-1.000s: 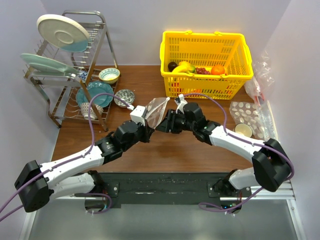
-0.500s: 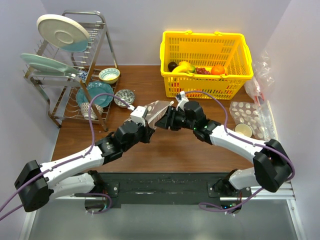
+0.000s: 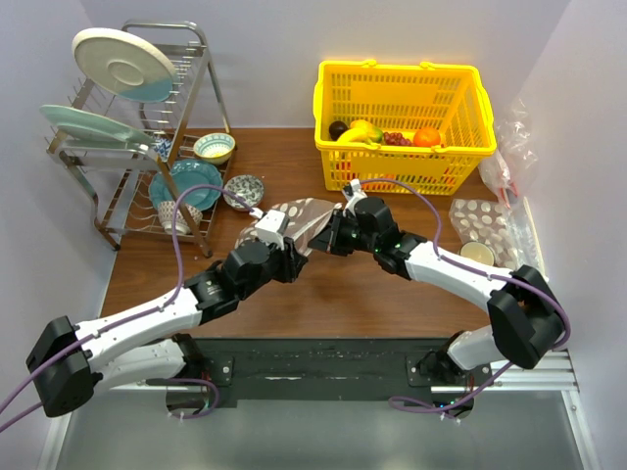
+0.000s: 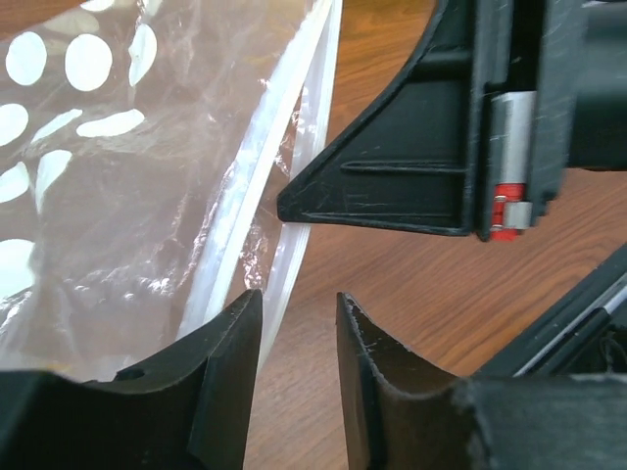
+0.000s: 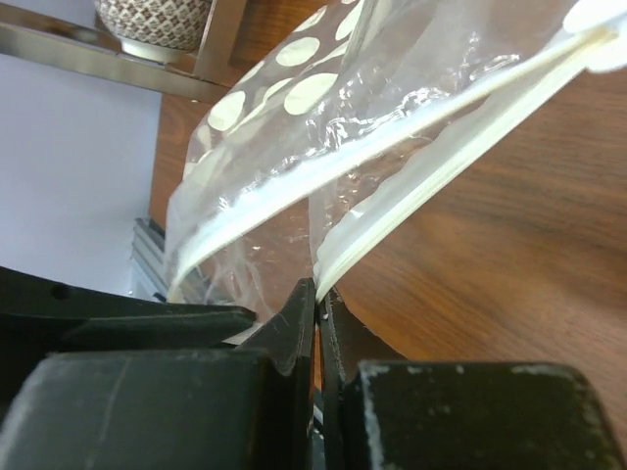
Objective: Place the food in the zip-top bag and seal the zipper
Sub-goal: Open the zipper of the food storage bag.
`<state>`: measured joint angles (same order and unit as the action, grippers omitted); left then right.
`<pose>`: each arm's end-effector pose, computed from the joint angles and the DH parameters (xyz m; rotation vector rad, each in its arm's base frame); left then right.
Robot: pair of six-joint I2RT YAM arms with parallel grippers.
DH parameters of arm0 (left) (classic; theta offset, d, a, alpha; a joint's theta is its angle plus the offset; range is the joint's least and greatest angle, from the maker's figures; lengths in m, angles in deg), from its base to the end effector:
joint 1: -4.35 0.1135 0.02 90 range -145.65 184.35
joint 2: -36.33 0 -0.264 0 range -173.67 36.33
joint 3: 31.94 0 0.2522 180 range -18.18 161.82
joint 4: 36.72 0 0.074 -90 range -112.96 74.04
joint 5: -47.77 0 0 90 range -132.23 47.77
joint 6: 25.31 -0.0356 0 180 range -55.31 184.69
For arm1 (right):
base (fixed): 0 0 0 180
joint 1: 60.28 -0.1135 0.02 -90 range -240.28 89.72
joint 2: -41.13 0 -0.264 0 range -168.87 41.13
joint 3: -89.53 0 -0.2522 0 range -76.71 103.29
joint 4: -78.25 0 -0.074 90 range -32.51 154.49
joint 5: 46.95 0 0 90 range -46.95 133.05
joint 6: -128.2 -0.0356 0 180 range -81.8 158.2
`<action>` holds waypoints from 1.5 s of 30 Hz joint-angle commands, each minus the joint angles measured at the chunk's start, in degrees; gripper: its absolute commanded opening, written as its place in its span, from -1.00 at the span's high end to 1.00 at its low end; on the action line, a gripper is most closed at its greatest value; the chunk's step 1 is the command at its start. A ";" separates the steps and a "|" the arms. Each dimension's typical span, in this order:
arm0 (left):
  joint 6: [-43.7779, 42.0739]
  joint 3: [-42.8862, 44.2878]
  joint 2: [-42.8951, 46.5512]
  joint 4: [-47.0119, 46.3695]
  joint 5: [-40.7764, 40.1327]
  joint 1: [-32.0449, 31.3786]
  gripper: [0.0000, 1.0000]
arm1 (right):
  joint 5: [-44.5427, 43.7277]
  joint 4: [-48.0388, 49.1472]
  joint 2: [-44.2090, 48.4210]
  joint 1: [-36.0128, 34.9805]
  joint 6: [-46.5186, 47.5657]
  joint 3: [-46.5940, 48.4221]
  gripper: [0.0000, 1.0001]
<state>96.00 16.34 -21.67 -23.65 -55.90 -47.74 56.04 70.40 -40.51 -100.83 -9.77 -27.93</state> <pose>0.1472 -0.1753 0.2527 0.2061 2.0168 -0.7125 0.2355 0.2120 0.2429 -0.0112 2.2483 1.1430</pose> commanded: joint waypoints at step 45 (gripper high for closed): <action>-18.48 32.26 -15.39 27.92 -19.54 -3.80 1.00 | -2.34 -14.25 6.59 -0.14 4.10 8.27 1.00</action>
<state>77.38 42.55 -37.30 -0.52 -69.15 -51.31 57.20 59.91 -33.58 -100.83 -7.93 -22.99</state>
